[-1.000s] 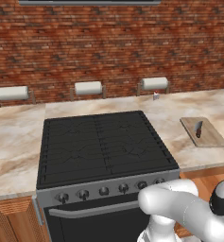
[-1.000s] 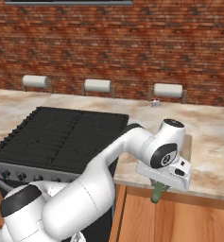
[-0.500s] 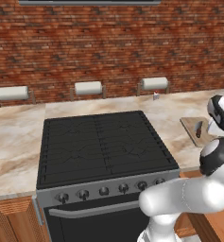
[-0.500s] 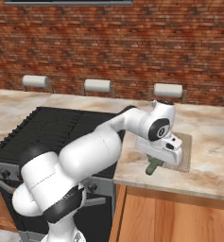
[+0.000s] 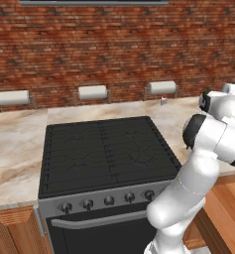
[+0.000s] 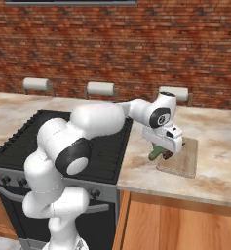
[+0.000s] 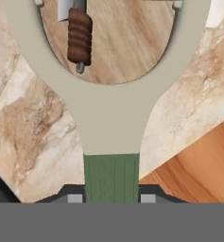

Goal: Open the drawer on the right and place the cutting tools on the cutting board.

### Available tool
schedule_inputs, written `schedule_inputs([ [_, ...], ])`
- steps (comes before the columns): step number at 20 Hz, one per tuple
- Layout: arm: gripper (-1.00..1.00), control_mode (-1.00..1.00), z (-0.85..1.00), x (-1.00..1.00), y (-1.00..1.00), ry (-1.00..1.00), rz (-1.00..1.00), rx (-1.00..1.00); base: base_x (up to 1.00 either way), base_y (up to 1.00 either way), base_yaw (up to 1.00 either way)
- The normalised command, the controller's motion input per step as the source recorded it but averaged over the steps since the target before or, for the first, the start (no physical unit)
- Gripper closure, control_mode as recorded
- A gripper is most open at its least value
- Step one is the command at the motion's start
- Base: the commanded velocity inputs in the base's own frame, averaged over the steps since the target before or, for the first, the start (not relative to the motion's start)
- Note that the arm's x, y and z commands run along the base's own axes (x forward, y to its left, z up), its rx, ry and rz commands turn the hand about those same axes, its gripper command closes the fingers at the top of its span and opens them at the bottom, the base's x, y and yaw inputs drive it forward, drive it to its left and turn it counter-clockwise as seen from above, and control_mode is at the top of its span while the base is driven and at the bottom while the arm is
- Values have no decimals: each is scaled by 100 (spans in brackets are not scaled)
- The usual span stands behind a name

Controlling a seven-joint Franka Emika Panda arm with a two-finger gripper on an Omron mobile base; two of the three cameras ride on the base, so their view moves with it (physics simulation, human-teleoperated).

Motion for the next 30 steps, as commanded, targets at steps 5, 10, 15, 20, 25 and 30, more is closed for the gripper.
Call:
schedule_inputs([
  [5,100,-100,-3,79,-20,0,-13,0,0,0,0],
  [10,100,-100,-8,46,-49,0,-12,0,0,0,0],
  [15,100,-100,-6,9,-54,0,-10,0,0,0,0],
  [20,100,-100,-18,-1,-19,0,-4,0,0,0,0],
  [25,100,-100,-32,-11,15,0,-1,0,0,0,0],
  [30,100,-100,-46,-61,36,-3,0,-1,0,0,0],
])
